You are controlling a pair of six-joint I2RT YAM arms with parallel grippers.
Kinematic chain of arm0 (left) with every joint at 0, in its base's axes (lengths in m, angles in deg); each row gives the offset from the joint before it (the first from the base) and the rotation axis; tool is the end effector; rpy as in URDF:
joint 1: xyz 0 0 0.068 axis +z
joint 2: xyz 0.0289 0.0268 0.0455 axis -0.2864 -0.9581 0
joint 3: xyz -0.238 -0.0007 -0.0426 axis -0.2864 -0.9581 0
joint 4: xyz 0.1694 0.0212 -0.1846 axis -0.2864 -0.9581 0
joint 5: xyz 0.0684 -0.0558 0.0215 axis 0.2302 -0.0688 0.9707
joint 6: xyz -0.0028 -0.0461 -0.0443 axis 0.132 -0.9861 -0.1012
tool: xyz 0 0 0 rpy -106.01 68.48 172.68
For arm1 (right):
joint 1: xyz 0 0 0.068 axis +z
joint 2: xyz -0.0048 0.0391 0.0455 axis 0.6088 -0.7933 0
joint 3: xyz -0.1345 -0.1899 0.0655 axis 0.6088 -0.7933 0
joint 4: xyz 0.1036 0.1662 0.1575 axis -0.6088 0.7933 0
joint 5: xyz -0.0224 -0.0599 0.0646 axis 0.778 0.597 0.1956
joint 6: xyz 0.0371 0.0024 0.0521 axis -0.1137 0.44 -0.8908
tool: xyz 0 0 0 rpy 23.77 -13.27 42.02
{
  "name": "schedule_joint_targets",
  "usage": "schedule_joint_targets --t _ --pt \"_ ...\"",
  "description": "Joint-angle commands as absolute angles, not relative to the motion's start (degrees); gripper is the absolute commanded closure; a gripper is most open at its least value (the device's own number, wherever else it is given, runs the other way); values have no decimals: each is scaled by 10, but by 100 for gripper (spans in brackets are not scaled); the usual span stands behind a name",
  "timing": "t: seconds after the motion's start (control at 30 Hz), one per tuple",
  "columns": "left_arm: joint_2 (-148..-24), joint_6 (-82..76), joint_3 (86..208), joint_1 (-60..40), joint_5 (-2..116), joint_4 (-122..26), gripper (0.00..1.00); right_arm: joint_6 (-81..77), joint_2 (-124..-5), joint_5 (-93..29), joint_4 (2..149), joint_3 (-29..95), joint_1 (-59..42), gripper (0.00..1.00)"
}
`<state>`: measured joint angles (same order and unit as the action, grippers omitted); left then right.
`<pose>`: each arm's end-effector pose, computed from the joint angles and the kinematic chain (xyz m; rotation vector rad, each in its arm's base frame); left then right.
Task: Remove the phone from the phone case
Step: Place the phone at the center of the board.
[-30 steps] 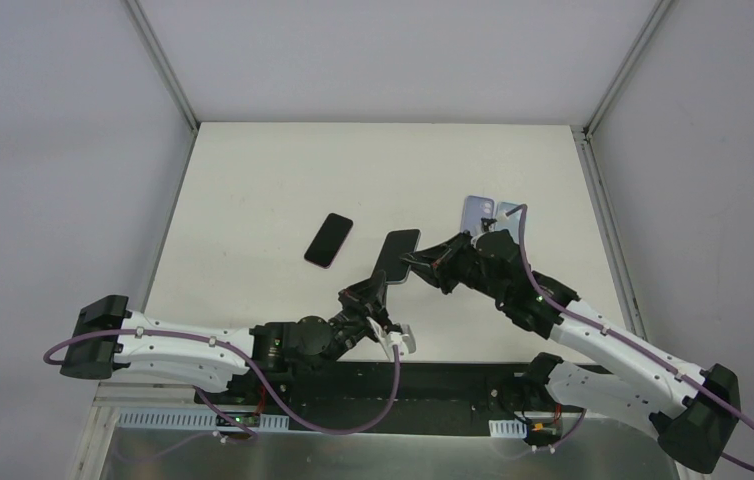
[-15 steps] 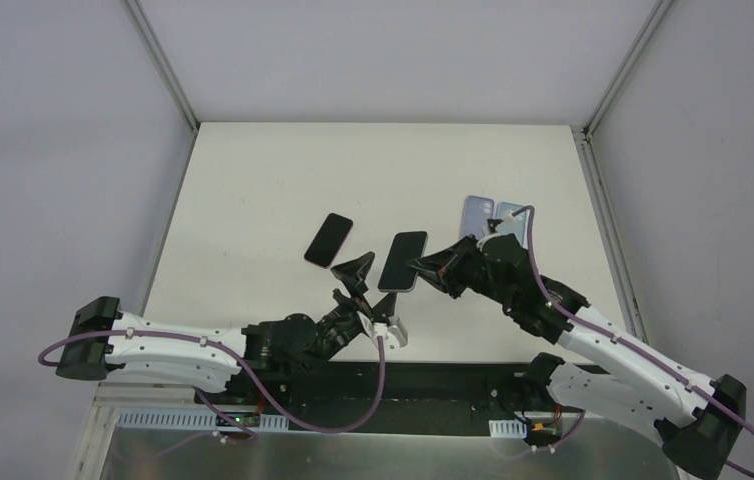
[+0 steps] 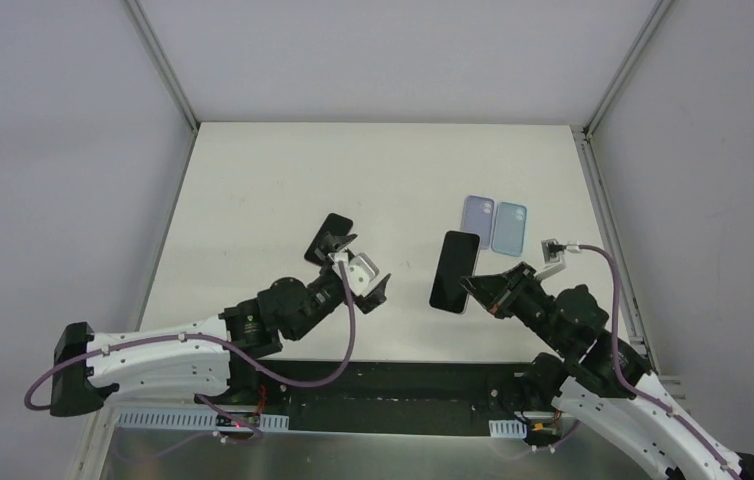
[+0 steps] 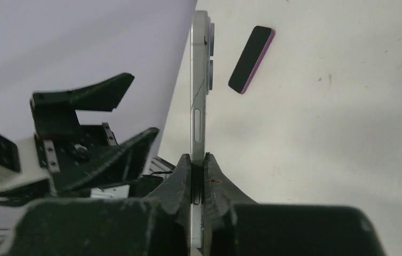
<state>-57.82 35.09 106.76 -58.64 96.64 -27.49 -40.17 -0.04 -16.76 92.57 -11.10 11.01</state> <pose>0.0809 -0.2058 0.2954 0.8036 1.2251 -0.2916 0.0919 0.0937 0.2931 0.0628 1.7374 1.1284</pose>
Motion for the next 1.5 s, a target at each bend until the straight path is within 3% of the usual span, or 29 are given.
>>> schedule_joint_targets --t 0.0,0.1,0.23,0.73,1.03,1.37,1.47 --pt "-565 64 1102 -494 729 -313 1 -274 52 -190 904 -137 110 100" --pt "-579 -76 1117 -425 582 -299 2 -260 83 -253 842 -168 110 100" --pt "-597 -208 1114 -394 488 -213 1 -259 86 -324 776 -185 110 100" --pt "-671 -383 1117 -379 417 -59 3 -307 124 -360 649 -226 110 100" --pt "-711 -431 1134 -380 391 -27 27 -330 110 -359 602 -249 110 100" --pt "-741 -451 1135 -380 370 -9 64 -338 113 -347 572 -266 109 100" --pt "-750 -460 1136 -381 362 -2 66 -338 112 -345 571 -268 110 100"
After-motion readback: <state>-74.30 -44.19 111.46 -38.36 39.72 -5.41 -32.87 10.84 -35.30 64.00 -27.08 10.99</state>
